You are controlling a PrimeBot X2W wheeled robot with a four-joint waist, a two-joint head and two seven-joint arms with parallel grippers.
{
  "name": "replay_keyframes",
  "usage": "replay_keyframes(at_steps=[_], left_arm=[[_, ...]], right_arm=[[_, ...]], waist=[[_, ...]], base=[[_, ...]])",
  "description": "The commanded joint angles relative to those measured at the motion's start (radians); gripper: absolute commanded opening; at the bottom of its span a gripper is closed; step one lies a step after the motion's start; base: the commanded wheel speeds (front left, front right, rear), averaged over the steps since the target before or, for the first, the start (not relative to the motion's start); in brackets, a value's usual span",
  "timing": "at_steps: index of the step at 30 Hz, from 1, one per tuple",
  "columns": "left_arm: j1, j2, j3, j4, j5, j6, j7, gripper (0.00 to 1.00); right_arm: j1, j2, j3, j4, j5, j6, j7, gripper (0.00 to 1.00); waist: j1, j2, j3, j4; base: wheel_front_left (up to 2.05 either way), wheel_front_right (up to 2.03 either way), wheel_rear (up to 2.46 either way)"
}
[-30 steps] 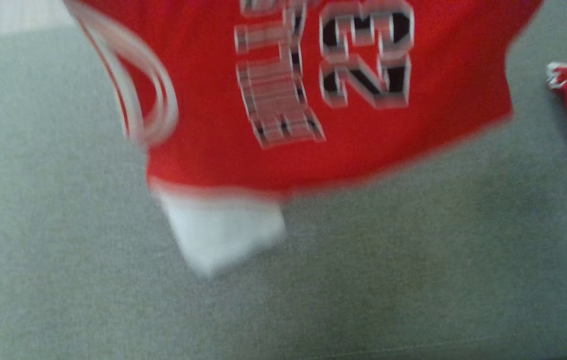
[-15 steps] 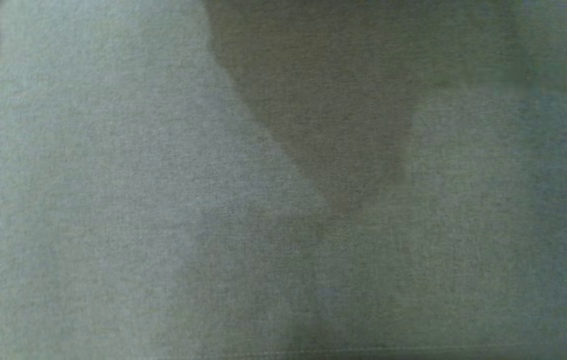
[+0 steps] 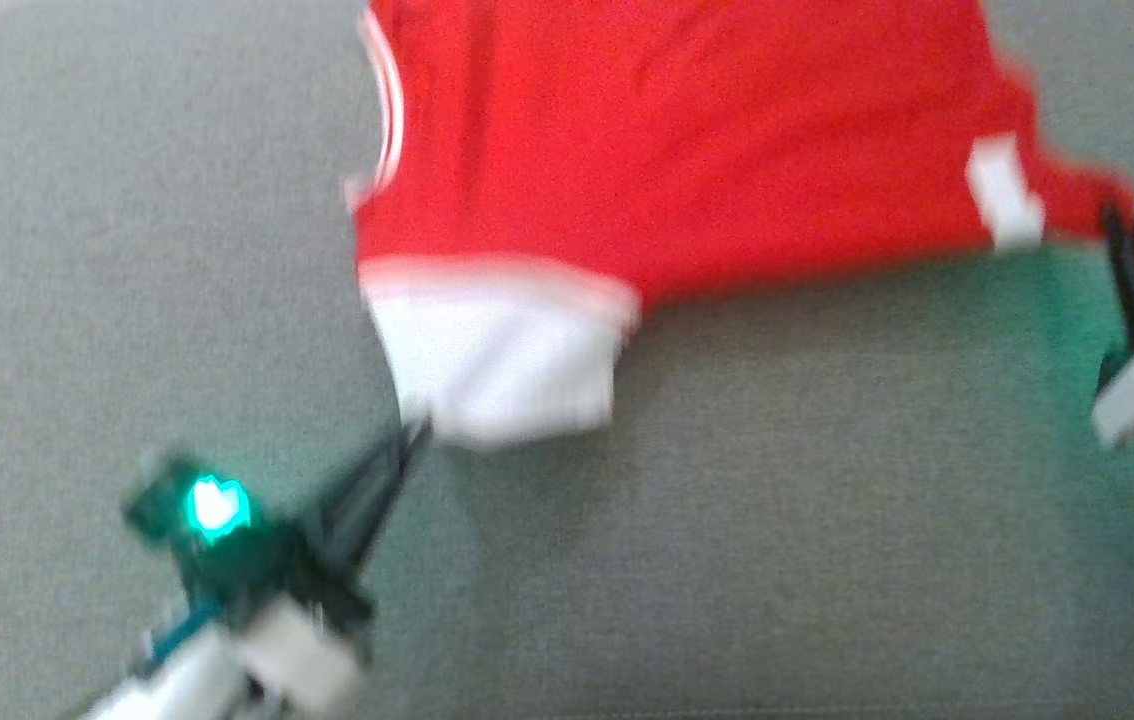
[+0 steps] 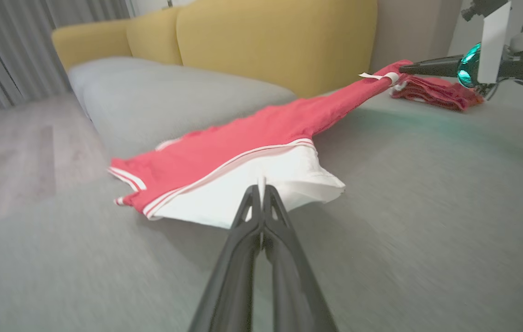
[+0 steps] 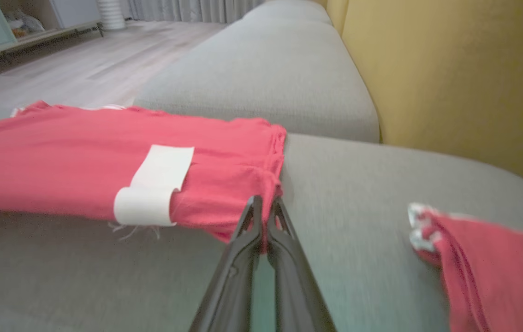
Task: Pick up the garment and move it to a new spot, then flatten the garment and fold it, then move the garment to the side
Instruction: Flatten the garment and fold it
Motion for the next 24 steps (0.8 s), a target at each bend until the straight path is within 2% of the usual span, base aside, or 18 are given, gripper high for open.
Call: replay_keyframes(at_steps=[1,6,12,16,24], left_arm=[[0.056,0.05,0.032,-0.052,-0.015,0.017,0.001,0.0],[0.272,0.059,0.037,-0.113,-0.044,0.061,0.001,0.0],[0.367,0.097,0.022,-0.184,-0.057,0.061,0.004,0.0],[0.334,0.099,0.031,-0.195,-0.059,0.055,0.01,0.0],[0.144,0.068,0.04,-0.13,-0.047,-0.004,0.029,0.0]], right_arm=[[0.093,-0.012,-0.043,-0.047,-0.036,0.007,-0.011,0.0],[0.341,0.019,-0.184,-0.142,-0.12,0.007,-0.011,0.0],[0.588,0.026,-0.29,-0.273,-0.159,0.007,0.008,0.0],[0.635,0.043,-0.355,-0.354,-0.176,0.007,0.072,0.0],[0.571,0.081,-0.423,-0.423,-0.201,0.007,0.199,0.0]], waist=[[0.0003,0.0,-0.044,-0.024],[0.0003,0.0,-0.102,-0.026],[0.0003,0.0,-0.147,-0.004],[0.0003,0.0,-0.154,-0.002],[0.0003,0.0,-0.114,-0.01]], base=[[0.0,0.0,0.0],[0.0,0.0,0.0],[0.0,0.0,0.0],[0.0,0.0,0.0],[0.0,0.0,0.0]])
